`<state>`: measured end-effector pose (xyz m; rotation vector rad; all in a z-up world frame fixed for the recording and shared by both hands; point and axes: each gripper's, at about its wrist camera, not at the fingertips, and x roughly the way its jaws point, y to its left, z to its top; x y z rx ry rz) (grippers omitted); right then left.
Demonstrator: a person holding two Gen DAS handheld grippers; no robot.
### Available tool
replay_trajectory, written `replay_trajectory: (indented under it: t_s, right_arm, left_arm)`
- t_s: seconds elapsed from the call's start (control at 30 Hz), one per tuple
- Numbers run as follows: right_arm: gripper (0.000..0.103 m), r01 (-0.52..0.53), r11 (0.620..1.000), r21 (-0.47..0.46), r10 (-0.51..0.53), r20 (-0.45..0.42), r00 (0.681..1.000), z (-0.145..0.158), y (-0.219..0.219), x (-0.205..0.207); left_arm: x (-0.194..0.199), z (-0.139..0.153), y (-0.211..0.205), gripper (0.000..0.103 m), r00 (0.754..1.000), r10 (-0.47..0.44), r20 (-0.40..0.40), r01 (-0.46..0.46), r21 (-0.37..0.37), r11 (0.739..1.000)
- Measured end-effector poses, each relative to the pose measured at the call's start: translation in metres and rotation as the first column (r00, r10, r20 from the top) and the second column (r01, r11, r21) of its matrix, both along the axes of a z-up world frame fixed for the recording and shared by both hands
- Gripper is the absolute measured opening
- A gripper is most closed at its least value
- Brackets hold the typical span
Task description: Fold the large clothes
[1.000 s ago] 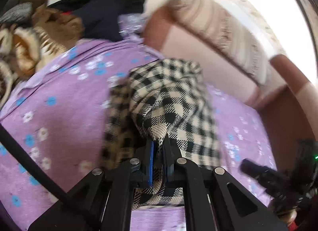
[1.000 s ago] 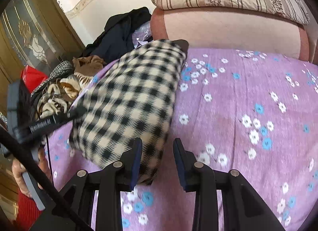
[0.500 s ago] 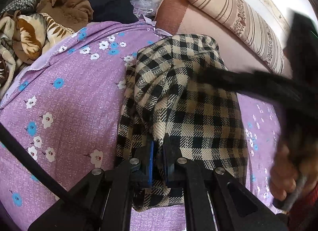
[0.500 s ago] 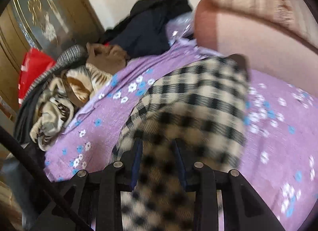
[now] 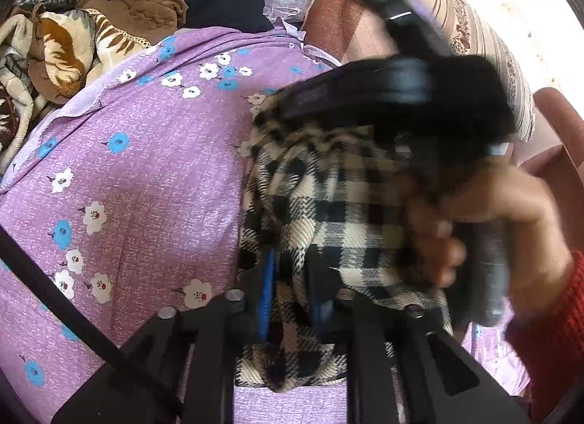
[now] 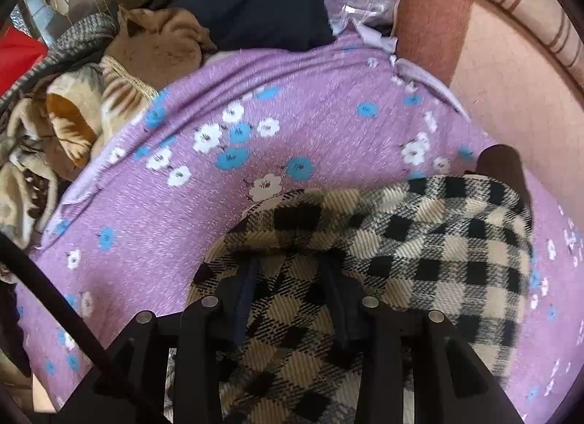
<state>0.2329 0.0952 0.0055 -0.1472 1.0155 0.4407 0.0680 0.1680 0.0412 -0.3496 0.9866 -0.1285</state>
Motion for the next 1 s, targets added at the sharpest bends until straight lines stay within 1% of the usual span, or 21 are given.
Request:
replay_trajectory:
  t_s: [0.07,0.1,0.13,0.17,0.23,0.27,0.3,0.33,0.37,0.4,0.47,0.6,0.67,0.7,0.73,0.8,0.87,0.9,0.93,0.97,1.0]
  right_arm:
    - [0.04,0.032,0.995,0.091,-0.037,0.047,0.998,0.023,-0.024,-0.014]
    - [0.044,0.057,0.986,0.156,-0.066,0.051,0.997,0.034,-0.045,-0.025]
    - [0.054,0.077,0.975,0.21,-0.089,0.05,0.995,0.041,-0.065,-0.035]
    - [0.059,0.09,0.966,0.241,-0.105,0.051,0.993,0.045,-0.08,-0.044]
    - [0.067,0.112,0.957,0.266,-0.132,0.057,0.99,0.047,-0.113,-0.068]
    - [0.068,0.122,0.956,0.269,-0.14,0.051,0.989,0.043,-0.131,-0.081]
    - [0.069,0.128,0.954,0.271,-0.144,0.041,0.989,0.035,-0.147,-0.094]
    - [0.07,0.138,0.953,0.268,-0.151,0.029,0.988,0.027,-0.16,-0.103]
    - [0.07,0.152,0.952,0.265,-0.162,0.017,0.987,0.018,-0.17,-0.111]
    - [0.07,0.16,0.95,0.267,-0.167,0.005,0.986,0.011,-0.176,-0.116]
    - [0.073,0.174,0.929,0.328,-0.164,-0.058,0.985,-0.009,-0.188,-0.124]
    - [0.078,0.19,0.86,0.473,-0.144,-0.132,0.981,-0.032,-0.193,-0.114]
    - [0.085,0.201,0.826,0.526,-0.126,-0.176,0.976,-0.047,-0.188,-0.101]
    - [0.086,0.205,0.809,0.551,-0.115,-0.193,0.974,-0.054,-0.186,-0.096]
    - [0.086,0.207,0.794,0.571,-0.102,-0.211,0.972,-0.061,-0.183,-0.092]
    - [0.087,0.233,0.752,0.617,-0.107,-0.234,0.966,-0.072,-0.18,-0.083]
    - [0.082,0.251,0.735,0.629,-0.126,-0.237,0.963,-0.073,-0.179,-0.08]
    - [0.065,0.26,0.739,0.622,-0.135,-0.242,0.961,-0.072,-0.178,-0.079]
    - [0.052,0.264,0.748,0.609,-0.143,-0.24,0.96,-0.069,-0.179,-0.079]
    - [0.046,0.252,0.751,0.611,-0.136,-0.23,0.964,-0.065,-0.182,-0.08]
    - [0.039,0.242,0.748,0.618,-0.128,-0.223,0.966,-0.061,-0.184,-0.081]
  left_arm:
    - [-0.003,0.001,0.004,0.019,1.0,0.0,0.003,0.0,-0.008,1.0]
    - [-0.004,0.003,0.007,0.019,1.0,0.001,0.01,-0.001,-0.007,1.0]
    - [-0.006,0.004,0.01,0.019,1.0,0.002,0.014,-0.002,-0.007,1.0]
    - [-0.008,0.007,0.013,0.019,1.0,0.006,0.019,-0.006,-0.004,1.0]
    - [-0.011,0.01,0.017,0.019,0.999,0.032,0.026,-0.033,0.056,0.998]
    - [-0.013,0.011,0.019,0.018,0.998,0.054,0.032,-0.057,0.112,0.992]
    - [-0.014,0.011,0.02,0.012,0.996,0.087,0.03,-0.091,0.194,0.977]
    - [-0.014,0.008,0.023,0.011,0.994,0.107,0.022,-0.109,0.247,0.963]
    - [-0.014,0.005,0.026,0.011,0.993,0.118,0.012,-0.117,0.254,0.96]
    - [-0.014,0.002,0.033,0.011,0.992,0.126,-0.004,-0.122,0.21,0.97]
    - [-0.016,0.001,0.047,0.011,0.99,0.142,-0.014,-0.14,0.094,0.986]
    - [-0.023,0.011,0.06,0.014,0.988,0.152,0.039,-0.148,-0.084,0.985]
    - [-0.026,0.015,0.058,0.036,0.99,0.127,0.059,-0.116,-0.163,0.98]
    - [-0.027,0.016,0.057,0.055,0.991,0.111,0.072,-0.094,-0.209,0.973]
    - [-0.026,0.016,0.055,0.067,0.992,0.1,0.082,-0.077,-0.242,0.967]
    - [-0.023,0.014,0.045,0.073,0.994,0.046,0.096,-0.016,-0.291,0.957]
    - [-0.019,0.012,0.03,0.079,0.997,-0.015,0.082,0.038,-0.288,0.957]
    - [-0.016,0.009,0.02,0.079,0.997,-0.048,0.063,0.064,-0.271,0.96]
    - [-0.014,0.007,0.011,0.071,0.997,-0.072,0.04,0.079,-0.244,0.967]
    - [-0.011,0.003,0.0,0.059,0.995,-0.096,0.015,0.097,-0.21,0.973]
    - [-0.008,-0.001,-0.012,0.025,0.991,-0.132,-0.007,0.129,-0.189,0.973]
